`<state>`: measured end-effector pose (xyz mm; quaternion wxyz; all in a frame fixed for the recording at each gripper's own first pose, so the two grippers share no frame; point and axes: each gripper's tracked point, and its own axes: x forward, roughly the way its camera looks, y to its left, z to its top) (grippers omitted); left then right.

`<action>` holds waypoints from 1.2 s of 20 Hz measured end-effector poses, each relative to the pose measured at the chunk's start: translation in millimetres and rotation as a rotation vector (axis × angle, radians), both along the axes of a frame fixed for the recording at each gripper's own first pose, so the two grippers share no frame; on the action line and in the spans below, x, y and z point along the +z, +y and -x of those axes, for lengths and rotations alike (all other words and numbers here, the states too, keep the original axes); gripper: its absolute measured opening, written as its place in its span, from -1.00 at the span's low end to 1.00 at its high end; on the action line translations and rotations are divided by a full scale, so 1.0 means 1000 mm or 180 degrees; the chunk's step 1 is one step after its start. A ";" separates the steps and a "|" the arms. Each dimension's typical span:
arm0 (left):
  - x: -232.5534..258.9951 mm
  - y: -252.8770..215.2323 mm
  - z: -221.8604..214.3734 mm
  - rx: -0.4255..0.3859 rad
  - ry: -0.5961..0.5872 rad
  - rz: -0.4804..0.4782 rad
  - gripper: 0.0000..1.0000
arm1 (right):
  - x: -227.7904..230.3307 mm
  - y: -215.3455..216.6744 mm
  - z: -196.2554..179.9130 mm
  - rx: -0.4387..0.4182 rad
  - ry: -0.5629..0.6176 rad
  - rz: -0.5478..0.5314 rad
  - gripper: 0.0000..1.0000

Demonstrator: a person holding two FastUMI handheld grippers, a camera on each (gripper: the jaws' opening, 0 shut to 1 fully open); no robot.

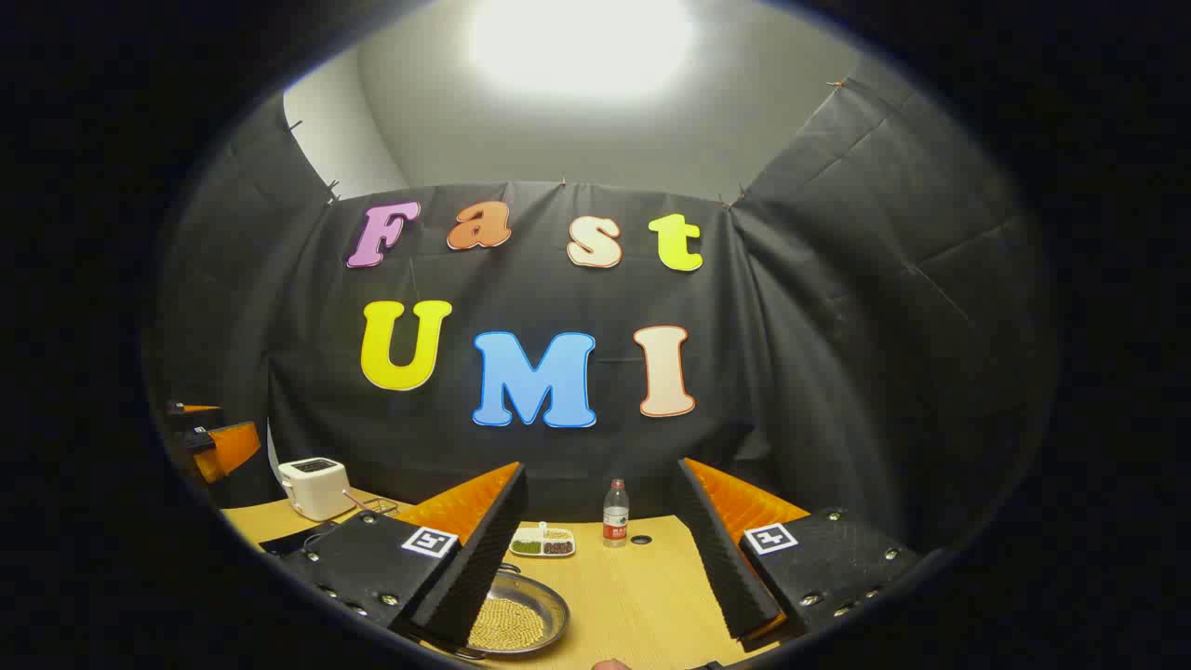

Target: First push the handle of the pot to place it horizontally, then grasp the pot with both hands and set it on the induction cooktop.

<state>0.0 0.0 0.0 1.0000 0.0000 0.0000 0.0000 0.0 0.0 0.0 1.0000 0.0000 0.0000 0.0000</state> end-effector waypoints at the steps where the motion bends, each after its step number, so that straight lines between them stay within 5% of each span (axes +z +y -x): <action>1: 0.002 0.001 0.000 0.0005 -0.0018 -0.0021 1.00 | 0.000 0.000 -0.001 0.0005 0.0002 0.0010 0.92; 21: 0.009 0.005 -0.001 0.0086 -0.0108 -0.0052 0.94 | -0.013 0.015 -0.014 0.0121 0.0118 0.0065 0.92; 24: 0.011 0.009 -0.003 0.0093 -0.0127 -0.0042 0.94 | -0.016 0.021 -0.015 0.0120 0.0152 0.0070 0.65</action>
